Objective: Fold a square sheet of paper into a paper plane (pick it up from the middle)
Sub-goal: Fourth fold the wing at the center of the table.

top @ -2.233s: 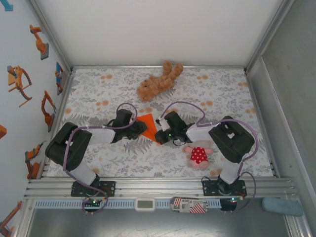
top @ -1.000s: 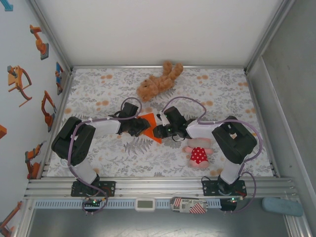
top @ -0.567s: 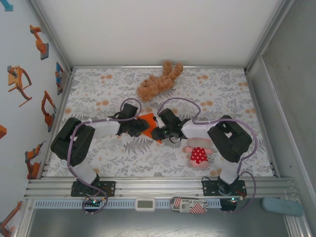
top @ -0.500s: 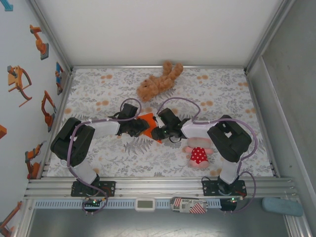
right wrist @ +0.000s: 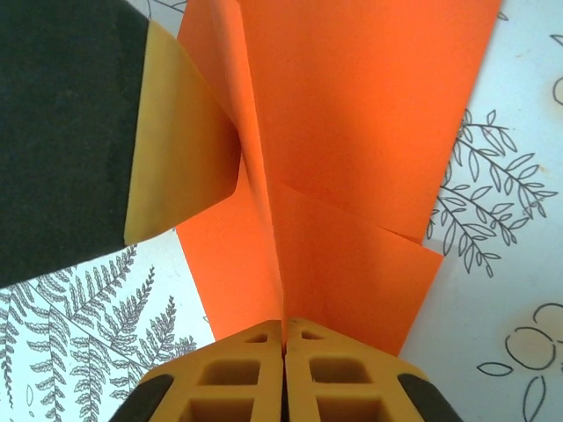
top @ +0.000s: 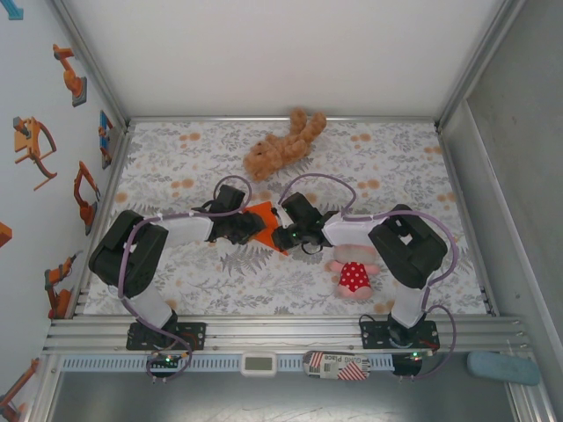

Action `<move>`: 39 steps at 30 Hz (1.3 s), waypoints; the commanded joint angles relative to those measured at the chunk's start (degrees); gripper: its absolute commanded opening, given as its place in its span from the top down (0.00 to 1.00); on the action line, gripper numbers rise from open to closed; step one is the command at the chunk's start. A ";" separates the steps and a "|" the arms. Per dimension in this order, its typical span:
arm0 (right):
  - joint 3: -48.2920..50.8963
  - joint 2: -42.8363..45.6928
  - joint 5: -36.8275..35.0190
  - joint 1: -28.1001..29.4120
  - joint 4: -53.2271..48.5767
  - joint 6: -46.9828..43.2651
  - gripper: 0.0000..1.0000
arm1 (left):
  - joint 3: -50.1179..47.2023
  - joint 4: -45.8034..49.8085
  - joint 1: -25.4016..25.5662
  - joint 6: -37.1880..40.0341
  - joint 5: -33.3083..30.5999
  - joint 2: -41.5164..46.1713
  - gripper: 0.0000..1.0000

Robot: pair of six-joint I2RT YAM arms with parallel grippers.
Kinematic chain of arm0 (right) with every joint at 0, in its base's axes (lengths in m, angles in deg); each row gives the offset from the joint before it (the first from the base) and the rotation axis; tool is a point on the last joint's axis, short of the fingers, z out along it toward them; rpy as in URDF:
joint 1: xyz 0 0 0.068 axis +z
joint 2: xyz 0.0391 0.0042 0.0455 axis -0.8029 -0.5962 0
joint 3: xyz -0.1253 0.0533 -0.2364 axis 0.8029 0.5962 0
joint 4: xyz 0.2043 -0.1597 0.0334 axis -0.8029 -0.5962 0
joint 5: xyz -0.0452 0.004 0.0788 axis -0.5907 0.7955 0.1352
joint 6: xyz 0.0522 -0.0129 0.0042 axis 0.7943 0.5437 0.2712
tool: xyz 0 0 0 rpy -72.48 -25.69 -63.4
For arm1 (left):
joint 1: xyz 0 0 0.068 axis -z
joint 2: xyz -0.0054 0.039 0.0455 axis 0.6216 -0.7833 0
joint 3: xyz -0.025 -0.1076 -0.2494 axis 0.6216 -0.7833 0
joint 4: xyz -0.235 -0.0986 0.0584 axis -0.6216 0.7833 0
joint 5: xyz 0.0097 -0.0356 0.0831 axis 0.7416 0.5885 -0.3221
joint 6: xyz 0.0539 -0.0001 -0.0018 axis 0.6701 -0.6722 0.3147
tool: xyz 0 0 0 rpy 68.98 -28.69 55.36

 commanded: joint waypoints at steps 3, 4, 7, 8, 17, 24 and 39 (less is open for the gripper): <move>0.20 0.34 -0.21 0.49 1.18 -0.51 0.96 | -1.38 6.82 0.30 1.33 -3.10 2.14 0.64; 0.49 0.63 -0.24 0.49 1.46 -0.55 0.96 | -1.24 6.85 0.31 1.36 -3.30 2.90 0.64; 0.98 1.57 -0.50 0.43 1.99 -0.74 0.98 | -0.91 6.95 0.35 1.91 -4.18 5.33 0.65; 1.14 1.83 -0.57 0.41 2.24 -0.79 0.98 | -0.78 7.21 0.26 2.08 -4.60 6.05 0.65; 3.76 6.40 -5.91 -0.17 4.31 -0.96 1.00 | -2.33 6.33 0.20 2.42 -6.37 11.37 0.66; 7.00 12.22 -13.65 -0.60 3.99 -2.63 1.00 | -0.82 1.48 0.37 2.97 -2.14 9.61 0.66; 4.04 5.67 -1.18 -0.99 3.64 -2.75 1.00 | 3.14 0.86 0.99 2.92 -2.50 -1.26 0.72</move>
